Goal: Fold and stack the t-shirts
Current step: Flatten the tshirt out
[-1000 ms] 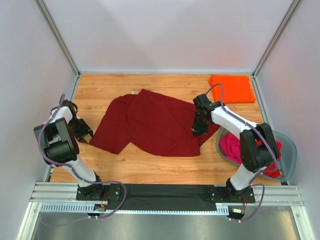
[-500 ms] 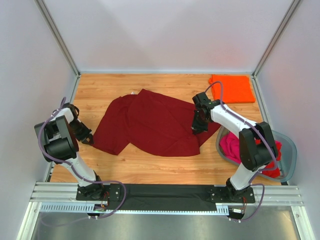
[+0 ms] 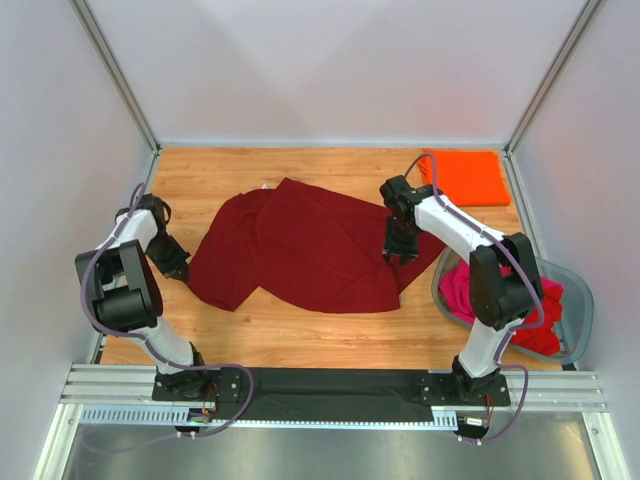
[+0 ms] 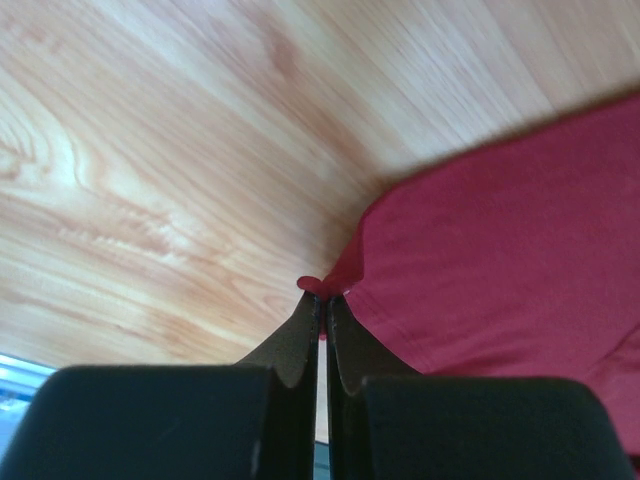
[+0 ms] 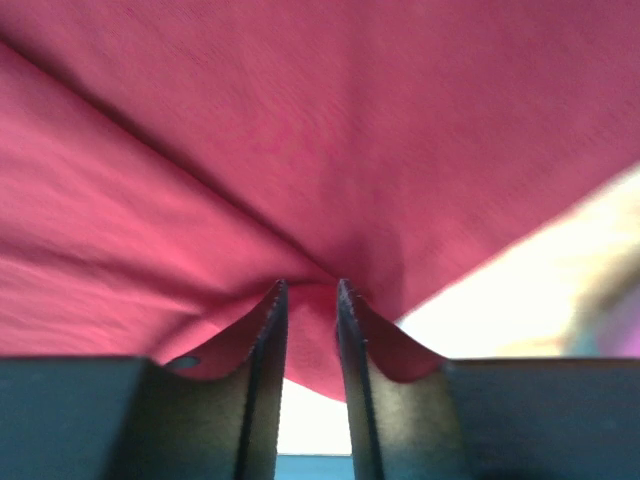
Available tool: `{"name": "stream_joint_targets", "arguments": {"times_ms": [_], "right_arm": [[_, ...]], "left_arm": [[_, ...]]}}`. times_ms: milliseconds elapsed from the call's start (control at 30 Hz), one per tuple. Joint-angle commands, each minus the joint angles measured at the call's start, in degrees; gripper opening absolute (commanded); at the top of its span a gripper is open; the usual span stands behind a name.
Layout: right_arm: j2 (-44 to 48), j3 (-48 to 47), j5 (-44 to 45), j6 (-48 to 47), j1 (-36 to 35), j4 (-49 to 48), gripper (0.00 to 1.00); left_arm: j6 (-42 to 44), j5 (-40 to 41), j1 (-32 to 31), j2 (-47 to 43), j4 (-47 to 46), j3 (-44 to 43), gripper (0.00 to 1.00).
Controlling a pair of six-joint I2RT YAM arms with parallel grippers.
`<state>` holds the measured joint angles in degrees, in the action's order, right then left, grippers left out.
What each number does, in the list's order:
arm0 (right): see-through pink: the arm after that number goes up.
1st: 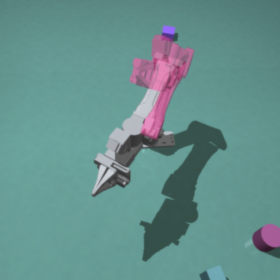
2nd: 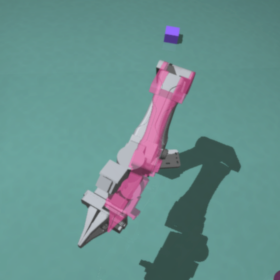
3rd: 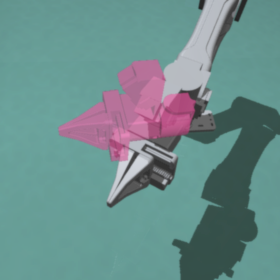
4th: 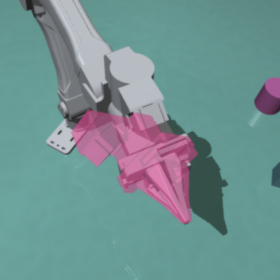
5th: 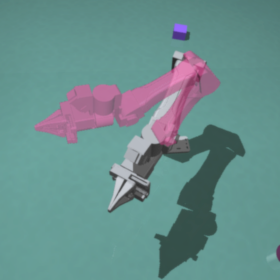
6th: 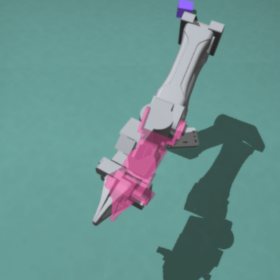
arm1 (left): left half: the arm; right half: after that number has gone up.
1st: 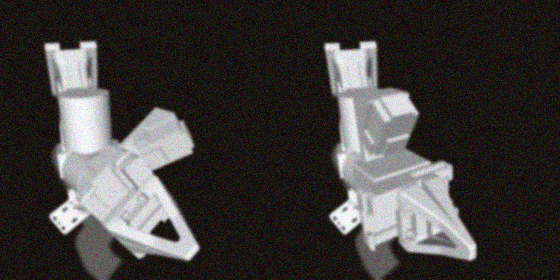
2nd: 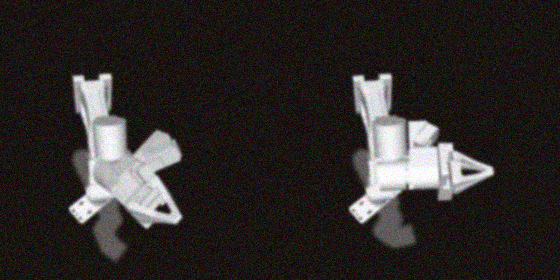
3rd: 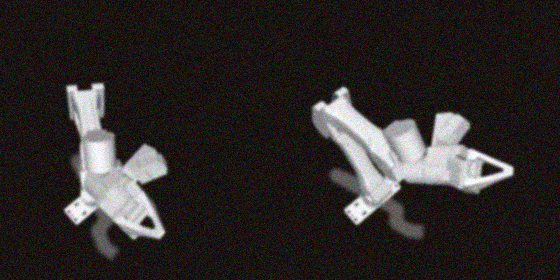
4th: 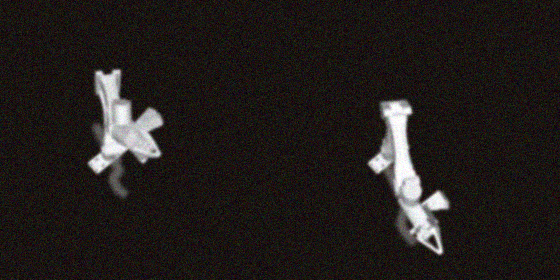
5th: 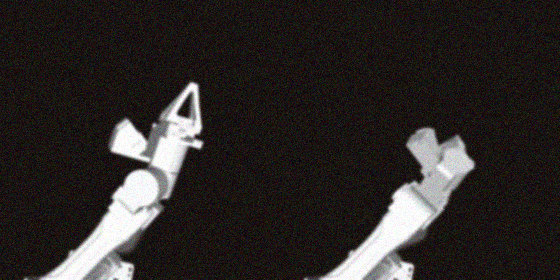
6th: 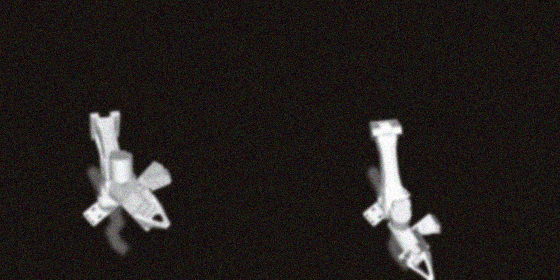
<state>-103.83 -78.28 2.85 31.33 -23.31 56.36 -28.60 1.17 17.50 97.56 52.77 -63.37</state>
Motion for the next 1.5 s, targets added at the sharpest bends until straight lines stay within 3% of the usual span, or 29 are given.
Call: {"name": "stream_joint_targets", "arguments": {"times_ms": [0, 200, 500, 1167, 1367, 1467], "right_arm": [[6.18, 2.86, 1.63, 3.99, 0.11, 6.57, 0.36], [9.34, 7.70, 0.75, 5.33, -1.82, 5.70, 0.41], [23.67, 25.98, -6.62, 0.66, -2.97, -12.05, 0.43], [16.38, 33.10, 0.22, 4.79, -7.63, -19.36, 0.42], [19.19, 33.37, 4.61, 6.28, -8.77, -14.88, 0.29], [21.30, 35.38, 5.32, 6.37, -8.77, -13.82, 0.07]], "left_arm": [[-1.64, 1.21, -0.09, -4.13, 1.46, 1.67, 0.00], [0.30, 2.52, -0.18, -6.50, 1.37, 3.17, 0.00], [1.71, 0.15, -0.09, -4.48, 1.45, 0.36, 0.00], [-0.58, 1.56, -0.10, -3.87, 2.51, -2.37, 0.00], [-1.89, 2.26, -0.09, -5.01, 3.21, -3.07, 0.00], [-3.48, 1.30, -0.18, -5.89, 2.34, -2.46, 0.00]]}}
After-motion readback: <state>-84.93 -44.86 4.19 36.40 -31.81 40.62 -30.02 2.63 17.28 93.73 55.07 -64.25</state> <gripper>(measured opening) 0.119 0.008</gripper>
